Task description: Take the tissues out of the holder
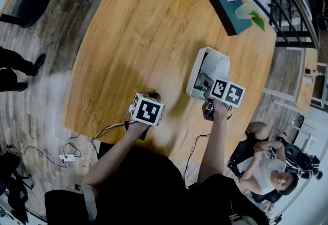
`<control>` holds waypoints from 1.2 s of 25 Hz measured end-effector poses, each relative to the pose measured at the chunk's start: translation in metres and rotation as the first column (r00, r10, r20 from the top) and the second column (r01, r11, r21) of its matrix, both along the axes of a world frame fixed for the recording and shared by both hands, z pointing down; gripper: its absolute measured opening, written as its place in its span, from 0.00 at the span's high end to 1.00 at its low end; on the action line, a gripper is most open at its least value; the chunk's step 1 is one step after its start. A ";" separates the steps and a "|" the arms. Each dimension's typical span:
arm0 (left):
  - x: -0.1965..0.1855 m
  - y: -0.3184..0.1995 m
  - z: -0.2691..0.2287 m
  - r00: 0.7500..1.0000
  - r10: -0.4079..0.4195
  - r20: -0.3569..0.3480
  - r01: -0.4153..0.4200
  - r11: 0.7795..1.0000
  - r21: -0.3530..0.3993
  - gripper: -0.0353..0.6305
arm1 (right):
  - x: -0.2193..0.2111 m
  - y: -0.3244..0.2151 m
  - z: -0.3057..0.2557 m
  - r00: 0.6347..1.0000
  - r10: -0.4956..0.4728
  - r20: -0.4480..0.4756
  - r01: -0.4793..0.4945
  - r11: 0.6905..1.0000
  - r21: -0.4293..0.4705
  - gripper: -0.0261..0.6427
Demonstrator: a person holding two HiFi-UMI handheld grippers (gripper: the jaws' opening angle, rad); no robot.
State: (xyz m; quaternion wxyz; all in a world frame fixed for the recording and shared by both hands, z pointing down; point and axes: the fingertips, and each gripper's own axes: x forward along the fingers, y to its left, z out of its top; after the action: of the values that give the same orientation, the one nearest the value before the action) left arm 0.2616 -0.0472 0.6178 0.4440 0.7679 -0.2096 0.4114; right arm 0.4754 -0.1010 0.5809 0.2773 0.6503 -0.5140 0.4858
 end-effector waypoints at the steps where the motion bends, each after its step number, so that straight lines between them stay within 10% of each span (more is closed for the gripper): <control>1: 0.000 0.000 0.000 1.000 0.000 0.000 0.000 1.000 0.001 0.94 | 0.000 0.000 -0.001 1.000 -0.004 -0.002 0.004 1.000 -0.001 0.54; 30: -0.008 -0.005 -0.008 1.000 0.004 -0.004 -0.003 1.000 0.031 0.94 | -0.015 0.000 -0.058 1.000 -0.007 0.018 0.005 0.993 0.116 0.56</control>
State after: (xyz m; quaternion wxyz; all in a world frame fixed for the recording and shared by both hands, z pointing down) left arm 0.2537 -0.0519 0.6103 0.4316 0.7760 -0.2137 0.4072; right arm 0.4609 -0.1005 0.5232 0.2358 0.6594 -0.5457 0.4603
